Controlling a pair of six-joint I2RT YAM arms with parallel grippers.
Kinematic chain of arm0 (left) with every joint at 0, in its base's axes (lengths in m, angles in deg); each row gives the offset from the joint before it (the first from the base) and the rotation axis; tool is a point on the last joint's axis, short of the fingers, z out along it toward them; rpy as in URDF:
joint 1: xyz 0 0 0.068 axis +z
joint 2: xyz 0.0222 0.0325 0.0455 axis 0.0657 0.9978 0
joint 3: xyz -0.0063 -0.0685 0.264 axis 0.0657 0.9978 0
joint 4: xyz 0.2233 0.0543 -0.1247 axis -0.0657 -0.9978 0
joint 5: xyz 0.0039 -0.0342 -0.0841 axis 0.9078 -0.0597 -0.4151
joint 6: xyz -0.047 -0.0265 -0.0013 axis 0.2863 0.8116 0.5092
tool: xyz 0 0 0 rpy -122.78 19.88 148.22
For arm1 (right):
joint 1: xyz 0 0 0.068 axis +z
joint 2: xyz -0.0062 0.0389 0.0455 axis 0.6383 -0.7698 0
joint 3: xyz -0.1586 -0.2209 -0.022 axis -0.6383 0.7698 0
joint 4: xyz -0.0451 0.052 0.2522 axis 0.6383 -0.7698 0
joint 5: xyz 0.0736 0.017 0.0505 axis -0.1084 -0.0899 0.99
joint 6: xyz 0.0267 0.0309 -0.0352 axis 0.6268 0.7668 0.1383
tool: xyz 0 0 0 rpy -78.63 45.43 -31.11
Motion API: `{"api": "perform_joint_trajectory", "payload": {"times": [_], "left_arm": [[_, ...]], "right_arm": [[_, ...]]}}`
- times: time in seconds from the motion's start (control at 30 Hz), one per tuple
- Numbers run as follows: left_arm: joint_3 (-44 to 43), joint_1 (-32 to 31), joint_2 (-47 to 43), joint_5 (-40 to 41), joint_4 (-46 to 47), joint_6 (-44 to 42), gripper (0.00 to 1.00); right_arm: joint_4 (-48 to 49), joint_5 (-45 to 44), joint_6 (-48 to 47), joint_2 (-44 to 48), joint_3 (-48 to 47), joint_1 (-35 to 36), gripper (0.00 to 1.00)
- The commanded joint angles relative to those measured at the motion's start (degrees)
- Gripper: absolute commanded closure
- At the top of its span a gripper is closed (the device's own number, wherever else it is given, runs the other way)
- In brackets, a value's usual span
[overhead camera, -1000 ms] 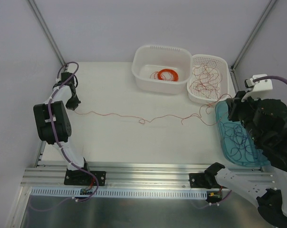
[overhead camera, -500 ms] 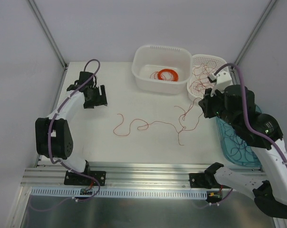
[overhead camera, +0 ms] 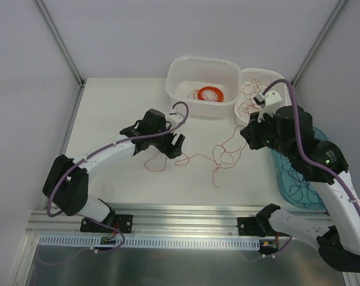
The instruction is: Untangle the cables
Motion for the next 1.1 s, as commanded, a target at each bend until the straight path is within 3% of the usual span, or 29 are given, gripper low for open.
{"api": "perform_joint_trajectory", "payload": {"times": [0.0,0.43,0.73,0.77,1.07], "left_arm": [[-0.5,-2.5,3.8,-1.8,10.7,-8.0,0.24],[-10.4,-9.1,20.5,-11.6,13.7,-20.1,0.35],[-14.7,-9.7,27.7,-6.1,13.4,-21.2,0.47],[-14.8,-9.7,28.6,-6.2,13.5,-21.7,0.53],[-13.0,-9.9,29.5,-9.1,12.8,-21.4,0.63]], "right_arm": [[2.8,2.6,1.5,0.3,0.1,-0.3,0.99],[2.1,4.4,2.8,0.7,-1.5,-0.3,0.99],[2.4,4.4,3.8,1.3,-1.5,-0.3,0.99],[2.4,4.4,3.9,1.5,-1.5,-0.2,0.99],[2.0,2.2,3.9,2.9,-1.0,-0.3,0.99]]}}
